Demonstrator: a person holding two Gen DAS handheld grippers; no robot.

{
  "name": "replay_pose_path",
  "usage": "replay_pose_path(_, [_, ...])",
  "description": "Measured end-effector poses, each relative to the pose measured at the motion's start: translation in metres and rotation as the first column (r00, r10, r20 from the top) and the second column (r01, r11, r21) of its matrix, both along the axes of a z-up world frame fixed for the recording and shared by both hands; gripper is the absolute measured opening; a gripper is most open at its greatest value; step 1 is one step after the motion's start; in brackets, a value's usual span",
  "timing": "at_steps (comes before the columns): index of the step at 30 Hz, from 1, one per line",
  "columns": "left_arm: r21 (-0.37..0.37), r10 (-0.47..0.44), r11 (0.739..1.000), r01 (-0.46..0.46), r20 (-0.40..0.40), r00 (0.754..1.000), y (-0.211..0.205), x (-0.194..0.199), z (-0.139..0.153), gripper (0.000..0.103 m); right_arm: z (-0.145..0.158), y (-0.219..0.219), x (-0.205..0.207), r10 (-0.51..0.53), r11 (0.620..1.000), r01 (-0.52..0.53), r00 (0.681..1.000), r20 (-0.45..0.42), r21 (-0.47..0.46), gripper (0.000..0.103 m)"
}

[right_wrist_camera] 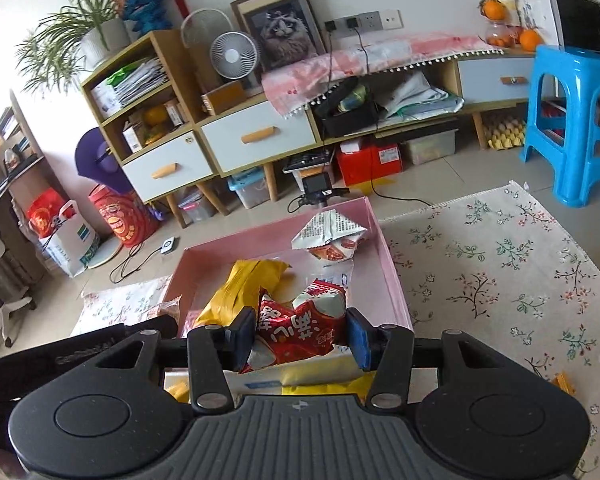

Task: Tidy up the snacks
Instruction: 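Carry both snacks into the pink box and open both tools to release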

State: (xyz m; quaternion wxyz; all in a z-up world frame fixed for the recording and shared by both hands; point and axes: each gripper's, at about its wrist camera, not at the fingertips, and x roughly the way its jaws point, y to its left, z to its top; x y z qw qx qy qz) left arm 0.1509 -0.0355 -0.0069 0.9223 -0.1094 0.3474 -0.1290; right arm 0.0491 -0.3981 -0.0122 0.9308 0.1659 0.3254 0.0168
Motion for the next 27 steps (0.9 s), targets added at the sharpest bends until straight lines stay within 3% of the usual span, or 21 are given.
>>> replay_pose_path(9, [0.097, 0.038, 0.994, -0.042, 0.042, 0.998, 0.002, 0.024, -0.016, 0.032, -0.020, -0.008, 0.024, -0.043, 0.995, 0.039, 0.998, -0.045, -0.087, 0.039])
replay_pose_path(18, [0.112, 0.035, 0.993, -0.039, 0.036, 0.999, 0.004, 0.030, -0.026, 0.033, -0.024, -0.008, 0.024, -0.036, 0.995, 0.032, 0.998, -0.047, -0.097, 0.050])
replay_pose_path(20, [0.113, 0.034, 0.993, -0.038, 0.037, 0.999, 0.003, 0.030, -0.025, 0.037, -0.022, -0.006, 0.022, -0.029, 0.995, 0.026, 0.999, -0.029, -0.097, 0.056])
replay_pose_path(22, [0.097, 0.036, 0.995, -0.039, 0.034, 0.999, 0.004, 0.029, -0.025, 0.052, -0.018, -0.005, 0.021, -0.023, 0.996, 0.022, 1.000, -0.013, -0.090, 0.069])
replay_pose_path(27, [0.078, 0.015, 0.997, -0.017, 0.030, 0.999, 0.002, 0.027, -0.021, 0.067, -0.013, -0.001, 0.018, -0.013, 0.995, 0.014, 1.000, 0.005, -0.095, 0.075])
